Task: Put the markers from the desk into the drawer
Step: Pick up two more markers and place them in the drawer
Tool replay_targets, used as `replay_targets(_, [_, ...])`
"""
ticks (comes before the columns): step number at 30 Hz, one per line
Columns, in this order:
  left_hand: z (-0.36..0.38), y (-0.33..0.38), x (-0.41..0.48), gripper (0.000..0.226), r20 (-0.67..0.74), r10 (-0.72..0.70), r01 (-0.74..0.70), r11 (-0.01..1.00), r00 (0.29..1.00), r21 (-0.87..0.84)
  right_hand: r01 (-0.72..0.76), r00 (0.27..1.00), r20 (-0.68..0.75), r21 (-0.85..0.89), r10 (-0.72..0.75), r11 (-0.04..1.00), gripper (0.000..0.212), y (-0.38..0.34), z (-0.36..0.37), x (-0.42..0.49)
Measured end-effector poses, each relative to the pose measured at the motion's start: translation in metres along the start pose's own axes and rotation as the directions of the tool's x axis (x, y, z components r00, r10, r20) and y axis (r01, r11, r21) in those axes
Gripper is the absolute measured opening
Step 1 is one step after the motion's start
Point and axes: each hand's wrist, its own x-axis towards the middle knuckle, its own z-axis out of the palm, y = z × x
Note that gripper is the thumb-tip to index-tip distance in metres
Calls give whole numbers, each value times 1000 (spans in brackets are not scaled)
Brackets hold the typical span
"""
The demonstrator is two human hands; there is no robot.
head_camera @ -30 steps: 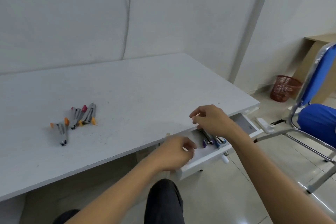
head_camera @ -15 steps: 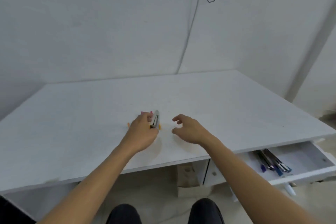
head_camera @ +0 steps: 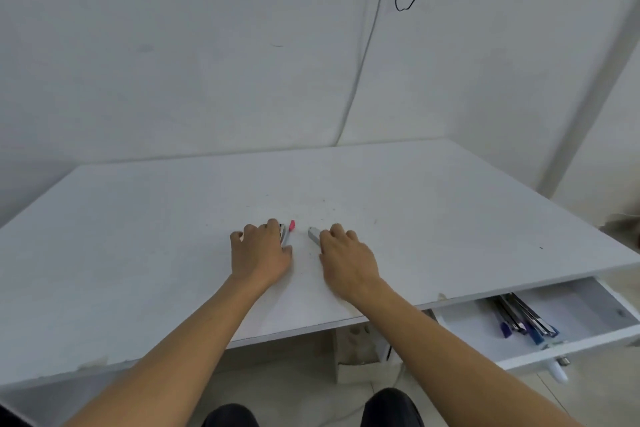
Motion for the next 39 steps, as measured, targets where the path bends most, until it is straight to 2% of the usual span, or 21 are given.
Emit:
replay_targets(2, [1, 12, 1, 27, -26, 86, -86, 996, 996, 9, -42, 999, -32, -7, 42, 999, 37, 13, -6, -5])
replay_targets(4, [1, 30, 0, 21, -35, 167, -167, 986, 985, 18, -113, 994, 10, 25, 112, 993, 46, 28, -14, -9])
replay_targets(7, [3, 63, -9, 30, 59, 221, -223, 975, 973, 19, -295, 936, 244, 140, 255, 945, 61, 61, -33, -19])
replay_targets(9, [4, 88, -16, 37, 151, 196, -196, 981, 969, -16, -392, 873, 387, 200, 295, 898, 61, 90, -49, -31])
replay_targets(11, [1, 112, -24, 40, 258, 165, -117, 975, 952, -191, -447, 838, 445, 228, 316, 865, 53, 120, -67, -51])
replay_targets(14, [-6, 154, -39, 42, 394, 262, -33, 865, 881, -501, -486, 819, 473, 268, 326, 832, 41, 165, -90, -87])
replay_targets(16, [-7, 185, -53, 37, 414, 376, -57, 793, 829, -606, -513, 797, 493, 250, 348, 821, 31, 197, -103, -112])
replay_targets(19, [4, 229, -83, 28, 513, 491, -13, 732, 704, -681, -560, 747, 539, 192, 390, 806, 17, 240, -113, -146])
replay_targets(22, [23, 262, -110, 22, 618, 509, 24, 760, 600, -649, -582, 685, 578, 69, 443, 811, 18, 265, -105, -168])
replay_targets(24, [34, 273, -119, 23, 644, 507, 9, 782, 573, -623, -557, 701, 557, 37, 446, 829, 18, 267, -88, -170])
replay_targets(28, [56, 287, -114, 57, 688, 440, 63, 816, 577, -575, -503, 813, 416, 147, 408, 852, 6, 261, -59, -151])
replay_targets(30, [65, 288, -107, 61, 702, 386, 124, 821, 599, -557, -502, 824, 412, 211, 389, 839, 16, 260, -46, -138])
replay_targets(32, [71, 291, -99, 48, 717, 341, 187, 817, 608, -546, -486, 818, 447, 199, 362, 851, 18, 259, -31, -128])
replay_targets(34, [73, 295, -91, 14, 734, 286, 253, 811, 615, -528, -446, 817, 476, 166, 325, 879, 15, 259, -19, -122])
replay_targets(35, [75, 297, -89, 8, 741, 268, 297, 793, 616, -533, -440, 811, 489, 149, 321, 886, 13, 260, -13, -119])
replay_targets(39, [90, 304, -81, 27, 801, 237, 540, 631, 550, -557, -433, 819, 443, 60, 364, 900, 28, 272, -3, -110])
